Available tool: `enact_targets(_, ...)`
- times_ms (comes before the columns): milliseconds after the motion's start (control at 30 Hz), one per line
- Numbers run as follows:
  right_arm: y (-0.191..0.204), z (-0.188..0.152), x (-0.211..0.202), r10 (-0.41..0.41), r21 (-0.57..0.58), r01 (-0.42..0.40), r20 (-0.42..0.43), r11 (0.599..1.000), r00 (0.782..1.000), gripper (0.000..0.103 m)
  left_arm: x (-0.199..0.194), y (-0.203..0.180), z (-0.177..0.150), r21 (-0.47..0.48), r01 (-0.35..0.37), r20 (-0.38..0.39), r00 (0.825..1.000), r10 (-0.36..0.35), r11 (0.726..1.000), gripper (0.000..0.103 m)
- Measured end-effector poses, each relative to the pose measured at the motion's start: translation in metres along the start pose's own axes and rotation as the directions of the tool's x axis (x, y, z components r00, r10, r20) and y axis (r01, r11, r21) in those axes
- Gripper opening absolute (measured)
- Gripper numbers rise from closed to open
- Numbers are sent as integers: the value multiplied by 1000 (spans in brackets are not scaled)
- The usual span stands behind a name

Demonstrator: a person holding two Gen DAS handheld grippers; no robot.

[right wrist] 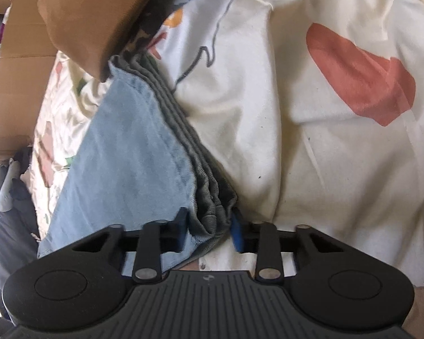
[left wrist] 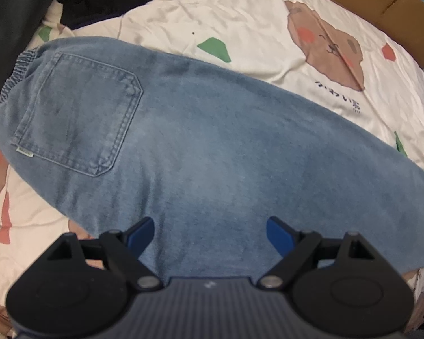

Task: Fold clothes
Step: 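Close the right gripper on the stacked layers of the jeans hem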

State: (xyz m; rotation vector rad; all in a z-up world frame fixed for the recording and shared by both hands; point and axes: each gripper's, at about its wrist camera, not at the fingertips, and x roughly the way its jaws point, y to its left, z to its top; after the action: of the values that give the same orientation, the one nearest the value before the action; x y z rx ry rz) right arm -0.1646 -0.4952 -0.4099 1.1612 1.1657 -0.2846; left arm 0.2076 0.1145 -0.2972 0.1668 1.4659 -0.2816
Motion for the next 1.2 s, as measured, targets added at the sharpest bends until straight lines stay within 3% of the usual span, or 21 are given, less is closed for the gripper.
enact_targets(200, 1, -4, -19, 152, 44, -152, 1, 987, 988, 32, 0, 4, -2, -16, -5, 1, 1000, 5, 1000, 88)
enact_targets(433, -13, -4, -1, 144, 105, -143, -3, 984, 990, 33, 3, 2, -6, -5, -16, -16, 1000, 16, 1000, 88)
enact_targets(567, -17, -1, 9, 142, 111, -141, -4, 984, 990, 44, 2, 2, -6, 1, -24, -17, 1000, 24, 1000, 88)
enact_targets(733, -21, 8, 13, 234, 141, -234, 14, 962, 972, 44, 0, 0, -4, 10, -40, -15, 999, 40, 999, 88)
enact_targets(833, -13, 12, 12, 292, 95, -289, -16, 952, 956, 44, -1, 2, -2, 13, -46, -11, 999, 46, 999, 88)
enact_targets(1033, -11, 24, 23, 203, 82, -199, -40, 977, 978, 44, -2, 1, 0, 24, -64, -8, 998, 64, 998, 88)
enact_targets(1200, -22, 28, 30, 213, 110, -208, -39, 972, 976, 44, -4, 1, -1, 36, -70, -10, 997, 70, 997, 88)
